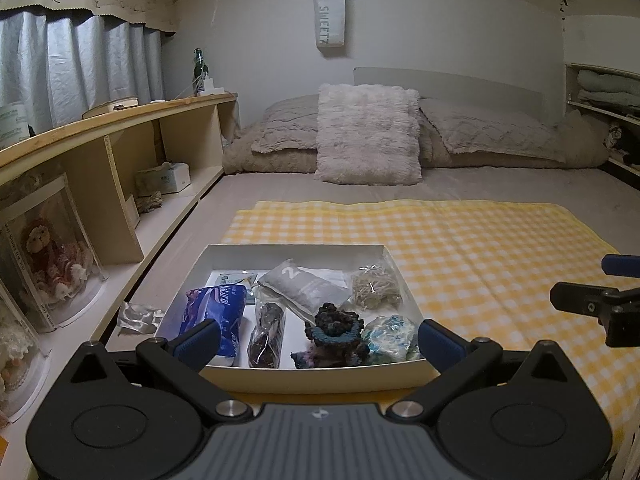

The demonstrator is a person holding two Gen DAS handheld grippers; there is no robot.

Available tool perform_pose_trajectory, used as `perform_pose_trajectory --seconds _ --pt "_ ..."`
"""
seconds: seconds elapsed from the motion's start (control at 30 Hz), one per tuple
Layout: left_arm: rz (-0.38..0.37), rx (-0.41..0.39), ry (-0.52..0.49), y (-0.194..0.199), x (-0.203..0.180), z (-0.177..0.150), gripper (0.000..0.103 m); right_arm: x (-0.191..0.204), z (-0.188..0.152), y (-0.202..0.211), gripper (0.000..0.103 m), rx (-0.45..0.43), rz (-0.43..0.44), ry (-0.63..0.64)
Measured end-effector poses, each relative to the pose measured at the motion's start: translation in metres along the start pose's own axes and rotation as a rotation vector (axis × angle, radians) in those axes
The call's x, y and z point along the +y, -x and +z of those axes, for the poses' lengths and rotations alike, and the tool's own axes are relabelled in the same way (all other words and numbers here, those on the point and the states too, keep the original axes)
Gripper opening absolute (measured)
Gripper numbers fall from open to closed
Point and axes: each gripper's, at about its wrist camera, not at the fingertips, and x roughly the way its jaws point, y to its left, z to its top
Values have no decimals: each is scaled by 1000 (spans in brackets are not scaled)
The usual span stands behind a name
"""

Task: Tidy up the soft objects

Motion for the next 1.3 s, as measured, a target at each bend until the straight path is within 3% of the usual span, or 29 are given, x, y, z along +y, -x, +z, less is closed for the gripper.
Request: perform_pose_trajectory --seconds 1.3 --pt "6 2 -13 0 -1 -1 103 0 -1 0 103 2 -3 -2"
